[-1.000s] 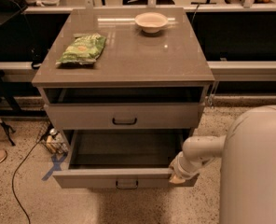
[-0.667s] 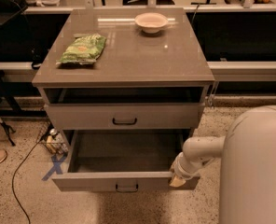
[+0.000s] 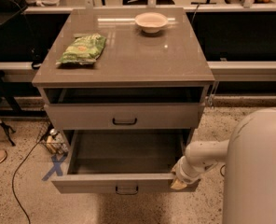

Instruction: Open middle drawer

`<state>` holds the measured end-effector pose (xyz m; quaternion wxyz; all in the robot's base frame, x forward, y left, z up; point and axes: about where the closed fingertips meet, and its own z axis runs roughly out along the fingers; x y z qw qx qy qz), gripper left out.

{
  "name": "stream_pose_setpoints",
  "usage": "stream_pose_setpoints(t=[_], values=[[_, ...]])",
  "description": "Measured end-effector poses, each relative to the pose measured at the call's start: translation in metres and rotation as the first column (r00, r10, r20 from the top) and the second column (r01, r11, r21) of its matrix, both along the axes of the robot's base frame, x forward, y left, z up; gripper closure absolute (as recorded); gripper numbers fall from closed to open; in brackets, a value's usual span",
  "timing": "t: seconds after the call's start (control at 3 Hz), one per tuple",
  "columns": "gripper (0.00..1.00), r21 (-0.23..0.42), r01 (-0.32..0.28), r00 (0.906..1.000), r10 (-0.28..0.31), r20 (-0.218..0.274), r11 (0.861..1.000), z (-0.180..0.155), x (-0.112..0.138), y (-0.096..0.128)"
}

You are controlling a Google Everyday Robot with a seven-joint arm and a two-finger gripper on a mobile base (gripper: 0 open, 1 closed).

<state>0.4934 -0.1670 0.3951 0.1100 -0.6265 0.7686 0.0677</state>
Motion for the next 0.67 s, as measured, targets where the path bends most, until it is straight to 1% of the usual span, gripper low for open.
stream_pose_setpoints(t=[0.33, 0.67], values=[[0.82, 0.000, 0.000, 1.0000, 0.000, 0.000, 1.000, -0.0001, 0.0000, 0.0000], [0.59, 0.000, -0.001, 1.0000, 0.001, -0.003, 1.000, -0.0011, -0.0010, 0.0005]])
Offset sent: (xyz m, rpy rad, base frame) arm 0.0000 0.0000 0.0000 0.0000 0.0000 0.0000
